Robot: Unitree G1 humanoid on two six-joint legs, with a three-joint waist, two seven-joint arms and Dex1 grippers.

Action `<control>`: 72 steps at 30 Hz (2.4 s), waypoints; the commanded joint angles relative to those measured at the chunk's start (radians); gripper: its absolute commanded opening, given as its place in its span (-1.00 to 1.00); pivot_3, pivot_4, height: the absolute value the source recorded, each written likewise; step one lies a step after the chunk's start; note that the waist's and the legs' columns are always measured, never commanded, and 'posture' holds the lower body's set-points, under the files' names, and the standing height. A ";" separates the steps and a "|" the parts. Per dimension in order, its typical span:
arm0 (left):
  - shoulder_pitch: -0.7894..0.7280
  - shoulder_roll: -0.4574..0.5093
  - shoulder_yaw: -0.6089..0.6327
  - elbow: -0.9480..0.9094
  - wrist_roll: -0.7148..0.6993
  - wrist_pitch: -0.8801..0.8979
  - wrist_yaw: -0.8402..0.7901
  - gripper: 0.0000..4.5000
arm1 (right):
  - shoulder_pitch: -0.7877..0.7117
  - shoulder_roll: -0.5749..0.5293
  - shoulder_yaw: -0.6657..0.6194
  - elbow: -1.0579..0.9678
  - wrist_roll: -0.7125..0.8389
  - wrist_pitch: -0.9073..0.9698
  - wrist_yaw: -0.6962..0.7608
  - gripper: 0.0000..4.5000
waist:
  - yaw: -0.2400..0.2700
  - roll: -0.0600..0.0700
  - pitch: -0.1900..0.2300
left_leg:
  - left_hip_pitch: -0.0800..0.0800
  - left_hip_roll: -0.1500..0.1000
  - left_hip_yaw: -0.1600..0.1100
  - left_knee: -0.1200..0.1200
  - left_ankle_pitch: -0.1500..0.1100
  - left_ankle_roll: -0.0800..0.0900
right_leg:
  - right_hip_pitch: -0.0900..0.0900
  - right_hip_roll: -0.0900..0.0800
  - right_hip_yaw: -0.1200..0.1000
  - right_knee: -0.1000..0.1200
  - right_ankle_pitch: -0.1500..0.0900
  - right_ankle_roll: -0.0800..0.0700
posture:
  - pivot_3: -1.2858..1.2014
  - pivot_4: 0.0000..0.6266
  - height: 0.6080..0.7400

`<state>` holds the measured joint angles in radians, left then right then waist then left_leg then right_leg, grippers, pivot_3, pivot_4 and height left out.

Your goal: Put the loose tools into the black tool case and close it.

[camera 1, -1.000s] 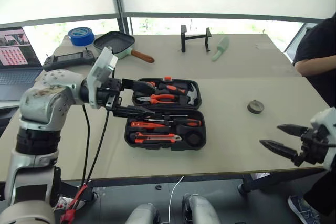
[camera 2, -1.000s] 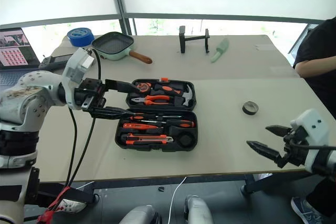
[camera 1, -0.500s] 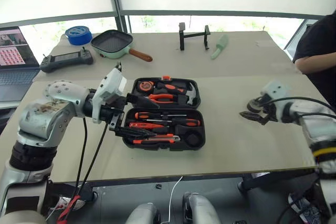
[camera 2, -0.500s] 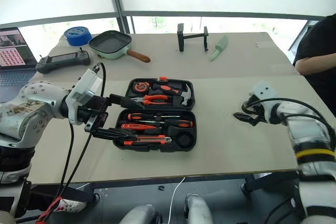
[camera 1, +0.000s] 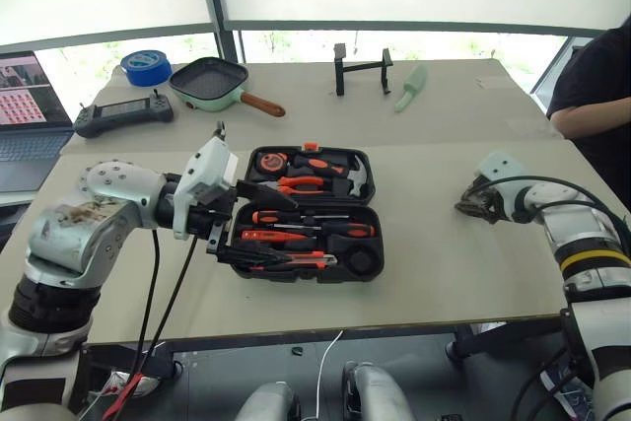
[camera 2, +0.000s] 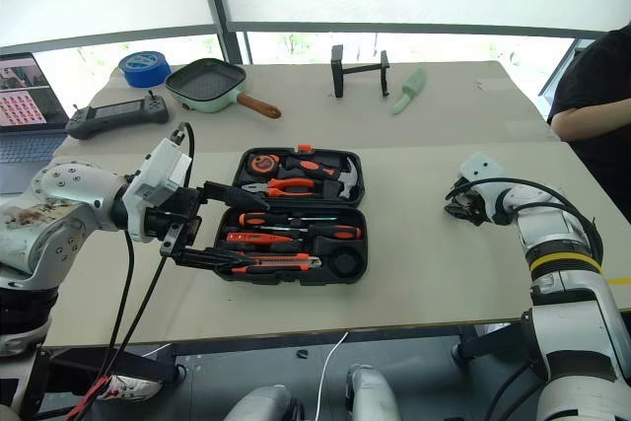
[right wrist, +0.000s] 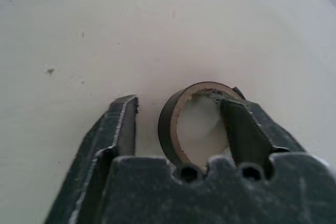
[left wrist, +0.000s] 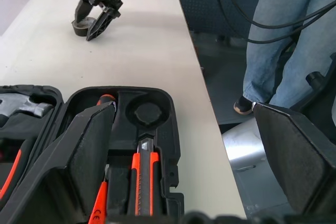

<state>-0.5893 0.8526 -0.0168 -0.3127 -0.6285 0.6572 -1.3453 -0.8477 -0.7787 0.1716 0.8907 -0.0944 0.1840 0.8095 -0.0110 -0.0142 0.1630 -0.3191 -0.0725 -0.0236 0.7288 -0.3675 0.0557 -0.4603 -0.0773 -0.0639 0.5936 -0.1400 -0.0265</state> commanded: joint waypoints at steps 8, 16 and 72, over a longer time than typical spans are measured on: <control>-0.035 0.016 -0.011 0.014 0.017 -0.045 -0.013 1.00 | 0.060 -0.018 -0.107 -0.149 0.104 0.090 0.162 -0.98 | 0.001 0.000 0.000 | 0.000 0.000 -0.001 0.000 0.000 0.000 | 0.000 0.000 -0.001 0.000 0.000 0.000 | 0.03 -0.52 1.00; 0.062 0.048 -0.077 0.018 0.103 -0.151 -0.076 1.00 | 0.226 -0.081 -0.096 -0.912 0.395 0.347 0.470 -0.98 | -0.003 0.009 0.005 | -0.002 0.000 -0.001 0.000 0.000 0.000 | -0.003 0.001 -0.001 0.001 0.000 0.000 | 0.03 -0.52 1.00; 0.043 -0.031 -0.079 0.622 0.495 -0.413 0.208 -0.67 | 0.327 -0.034 -0.056 -0.820 0.288 0.342 0.263 -0.99 | 0.022 0.007 0.005 | -0.003 -0.001 0.000 0.001 -0.001 0.002 | -0.005 0.001 -0.002 0.001 0.000 0.000 | 0.03 -0.52 1.00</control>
<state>-0.5140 0.8304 -0.0866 0.2938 -0.1552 0.2674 -1.1523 -0.4985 -0.8249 0.1005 0.0380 0.2264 0.5959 1.0854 0.0112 -0.0069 0.1684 -0.3225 -0.0737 -0.0232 0.7294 -0.3683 0.0572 -0.4650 -0.0766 -0.0656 0.5951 -0.1400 -0.0263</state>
